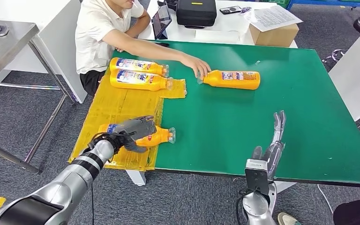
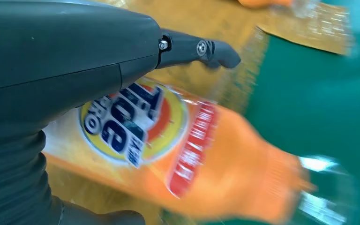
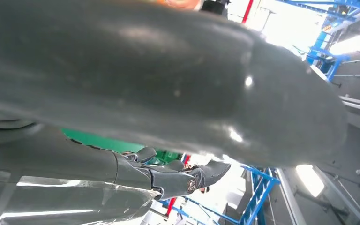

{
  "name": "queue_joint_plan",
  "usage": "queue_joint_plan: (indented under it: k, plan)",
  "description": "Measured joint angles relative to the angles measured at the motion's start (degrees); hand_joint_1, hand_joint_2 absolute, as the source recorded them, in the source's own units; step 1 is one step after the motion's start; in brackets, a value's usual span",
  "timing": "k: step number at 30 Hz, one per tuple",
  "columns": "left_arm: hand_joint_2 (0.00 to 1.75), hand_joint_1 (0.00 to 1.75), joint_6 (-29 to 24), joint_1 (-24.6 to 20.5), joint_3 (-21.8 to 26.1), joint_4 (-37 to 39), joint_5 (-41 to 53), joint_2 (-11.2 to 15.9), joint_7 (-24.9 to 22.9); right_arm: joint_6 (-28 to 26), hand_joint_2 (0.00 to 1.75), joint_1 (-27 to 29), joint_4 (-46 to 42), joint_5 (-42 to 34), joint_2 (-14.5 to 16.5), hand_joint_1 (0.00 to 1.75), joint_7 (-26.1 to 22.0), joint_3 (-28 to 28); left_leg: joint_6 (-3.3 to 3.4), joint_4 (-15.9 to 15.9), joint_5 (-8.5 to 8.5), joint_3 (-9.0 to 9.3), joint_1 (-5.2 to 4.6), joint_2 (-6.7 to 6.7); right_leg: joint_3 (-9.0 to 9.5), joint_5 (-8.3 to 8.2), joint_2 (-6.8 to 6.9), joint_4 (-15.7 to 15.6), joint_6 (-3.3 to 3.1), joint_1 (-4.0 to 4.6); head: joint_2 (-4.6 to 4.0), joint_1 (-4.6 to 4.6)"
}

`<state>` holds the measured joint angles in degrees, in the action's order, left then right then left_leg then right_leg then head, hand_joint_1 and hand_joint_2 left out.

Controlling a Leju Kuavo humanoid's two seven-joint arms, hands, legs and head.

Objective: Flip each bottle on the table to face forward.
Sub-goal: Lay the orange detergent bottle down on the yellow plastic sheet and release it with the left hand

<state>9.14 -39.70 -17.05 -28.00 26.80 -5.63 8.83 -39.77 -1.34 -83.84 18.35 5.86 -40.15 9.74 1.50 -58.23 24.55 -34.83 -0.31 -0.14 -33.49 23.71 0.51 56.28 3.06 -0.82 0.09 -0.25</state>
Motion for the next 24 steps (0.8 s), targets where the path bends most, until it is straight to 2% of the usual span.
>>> queue_joint_plan:
  k: [6,11,14,18,21,24]
  plan:
    - [1.75,0.00,13.9,-0.3,3.8,-0.1,-9.2,-0.6,3.8,0.0,0.00,-0.9,1.4,-0.4,-0.3,0.00,0.0,1.3,0.02,0.0,-0.01,0.05,-0.02,-0.04,0.07,0.00,0.02,0.0,0.00,-0.02,0.00,0.01]
    - [1.75,0.00,16.3,-0.3,4.5,-0.3,-10.5,-0.9,4.0,0.0,0.00,-1.2,2.2,-0.3,-0.5,0.00,0.0,1.8,0.02,0.0,-0.02,0.05,-0.02,-0.04,0.07,-0.01,0.02,0.0,0.01,-0.01,0.00,0.00]
    - [1.75,0.00,15.8,-0.2,4.0,-0.8,-10.1,-0.9,4.0,0.0,0.00,-1.2,2.6,0.1,-0.5,0.00,0.0,1.9,0.02,0.0,-0.01,0.04,-0.01,-0.03,0.03,-0.01,0.02,0.0,0.01,-0.01,0.00,0.00]
    - [1.75,0.00,12.2,0.7,2.6,-2.3,-11.6,-1.2,4.9,0.0,0.00,-1.1,3.0,1.1,-0.6,0.00,0.0,1.7,0.02,0.0,-0.02,-0.01,-0.01,-0.02,-0.05,-0.01,0.01,0.0,0.00,-0.01,0.00,0.01]
    - [1.75,0.00,8.0,3.7,1.9,-6.3,-15.4,-2.0,8.7,0.0,0.00,-0.7,3.0,1.9,-0.6,0.00,0.0,1.1,0.02,0.0,-0.02,-0.09,-0.02,-0.02,-0.13,-0.01,0.01,0.0,0.01,-0.02,0.00,0.00]
    - [1.75,0.00,0.6,9.5,1.5,-16.2,-21.1,-4.0,14.7,0.0,0.00,0.3,2.6,2.5,-0.6,0.00,0.0,0.2,0.03,0.0,-0.01,-0.22,-0.06,-0.03,-0.23,0.00,0.02,0.0,0.02,-0.06,0.00,0.01]
